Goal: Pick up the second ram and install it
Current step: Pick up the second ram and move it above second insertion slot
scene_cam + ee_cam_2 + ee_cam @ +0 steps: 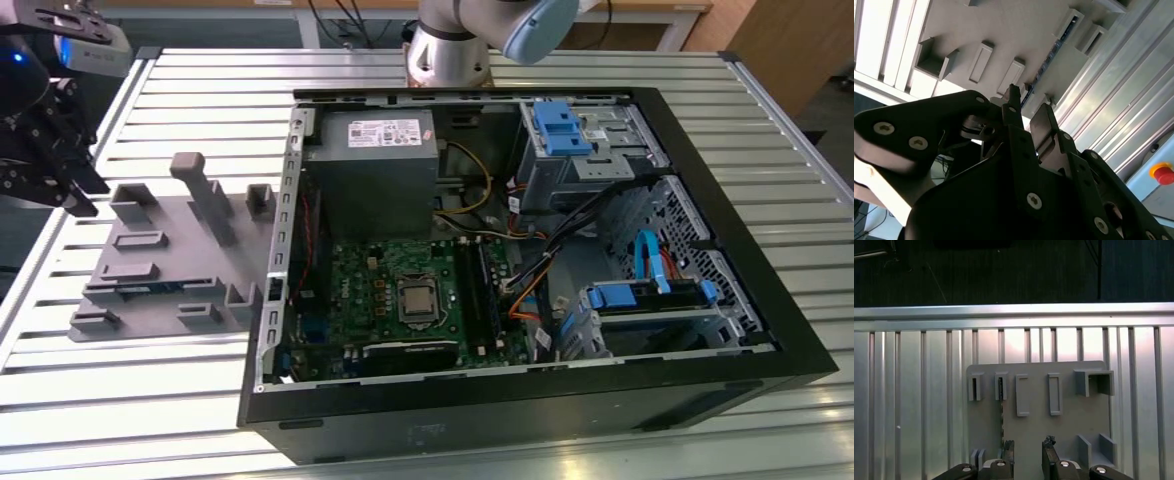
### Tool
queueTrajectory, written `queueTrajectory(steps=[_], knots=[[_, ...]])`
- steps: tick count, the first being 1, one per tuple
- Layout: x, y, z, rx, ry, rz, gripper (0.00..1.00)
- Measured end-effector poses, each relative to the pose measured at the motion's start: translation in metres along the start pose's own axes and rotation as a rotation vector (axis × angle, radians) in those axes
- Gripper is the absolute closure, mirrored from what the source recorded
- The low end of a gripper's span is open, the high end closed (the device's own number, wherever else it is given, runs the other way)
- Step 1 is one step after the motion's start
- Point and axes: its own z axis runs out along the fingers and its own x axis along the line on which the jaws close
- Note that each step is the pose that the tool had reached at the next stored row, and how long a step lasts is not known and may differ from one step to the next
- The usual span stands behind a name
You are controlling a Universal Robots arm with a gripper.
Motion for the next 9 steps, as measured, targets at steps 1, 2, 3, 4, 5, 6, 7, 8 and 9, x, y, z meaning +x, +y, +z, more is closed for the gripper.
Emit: queueTrajectory(steps=[1,2,3,4,5,6,7,8,9], knots=[[0.0,0.0,0.0007,0.0001,0.0,0.0,0.64],[0.0,0.0,0.0013,0.0001,0.0,0.0,0.64],[0.0001,0.0,0.0019,0.0001,0.0,0.0,0.64],[0.0,0.0,0.0025,0.0001,-0.0001,0.0,0.64],[0.0001,0.0,0.0031,0.0001,0.0,0.0,0.64],[0.0001,0.0,0.0036,0.0,0.0,0.0,0.64],[0.0001,0.0,0.0041,0.0,0.0,0.0,0.64],[0.0001,0.0,0.0045,-0.0001,0.0001,0.0,0.64],[0.0001,0.0,0.0049,0.0,0.0001,0.0,0.64]])
